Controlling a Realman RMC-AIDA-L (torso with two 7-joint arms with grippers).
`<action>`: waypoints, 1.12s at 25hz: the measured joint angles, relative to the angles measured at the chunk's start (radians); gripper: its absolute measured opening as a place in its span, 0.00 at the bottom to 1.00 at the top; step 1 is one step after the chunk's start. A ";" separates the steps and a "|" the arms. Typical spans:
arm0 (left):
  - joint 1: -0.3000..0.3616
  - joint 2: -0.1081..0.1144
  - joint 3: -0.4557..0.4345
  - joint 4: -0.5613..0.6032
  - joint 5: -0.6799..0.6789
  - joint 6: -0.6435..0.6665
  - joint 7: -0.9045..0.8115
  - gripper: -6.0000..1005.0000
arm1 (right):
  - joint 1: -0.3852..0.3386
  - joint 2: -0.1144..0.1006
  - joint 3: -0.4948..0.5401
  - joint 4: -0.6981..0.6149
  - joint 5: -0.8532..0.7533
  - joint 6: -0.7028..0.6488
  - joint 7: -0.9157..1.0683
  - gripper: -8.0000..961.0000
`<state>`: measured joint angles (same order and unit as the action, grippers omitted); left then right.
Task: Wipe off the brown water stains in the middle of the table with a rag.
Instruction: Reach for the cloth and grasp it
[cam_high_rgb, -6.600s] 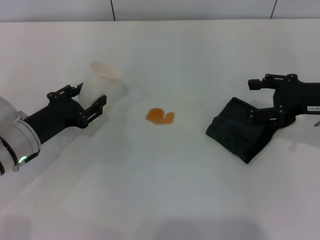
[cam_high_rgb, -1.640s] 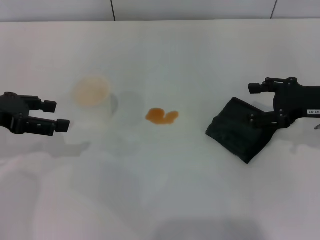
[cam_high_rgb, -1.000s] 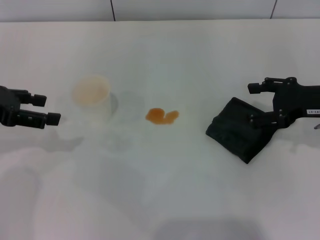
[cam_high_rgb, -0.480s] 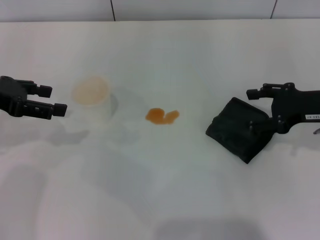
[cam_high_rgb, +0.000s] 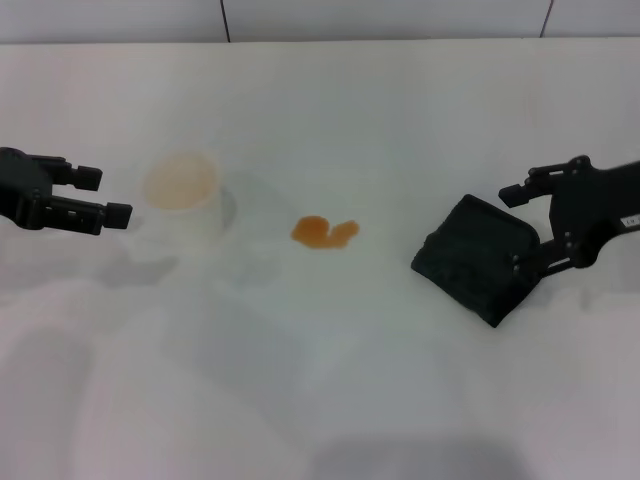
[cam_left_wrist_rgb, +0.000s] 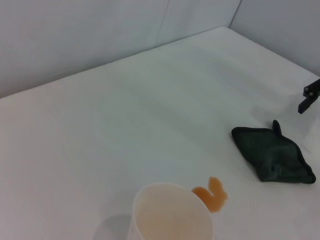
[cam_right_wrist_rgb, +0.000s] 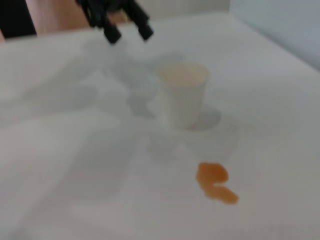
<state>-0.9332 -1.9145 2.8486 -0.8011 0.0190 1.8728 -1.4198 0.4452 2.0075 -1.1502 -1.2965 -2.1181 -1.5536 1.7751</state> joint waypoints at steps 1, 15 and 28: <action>-0.001 0.000 0.000 0.000 0.000 0.000 0.000 0.86 | 0.014 0.000 -0.009 -0.020 -0.027 -0.011 0.031 0.89; -0.051 0.005 0.000 0.000 0.002 0.002 0.002 0.86 | 0.184 0.007 -0.201 0.011 -0.267 0.023 0.316 0.89; -0.068 0.006 0.000 -0.001 0.001 -0.001 0.002 0.86 | 0.187 0.008 -0.263 0.114 -0.284 0.155 0.342 0.89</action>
<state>-1.0010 -1.9084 2.8486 -0.8024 0.0196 1.8722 -1.4173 0.6319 2.0157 -1.4128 -1.1829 -2.4017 -1.3986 2.1169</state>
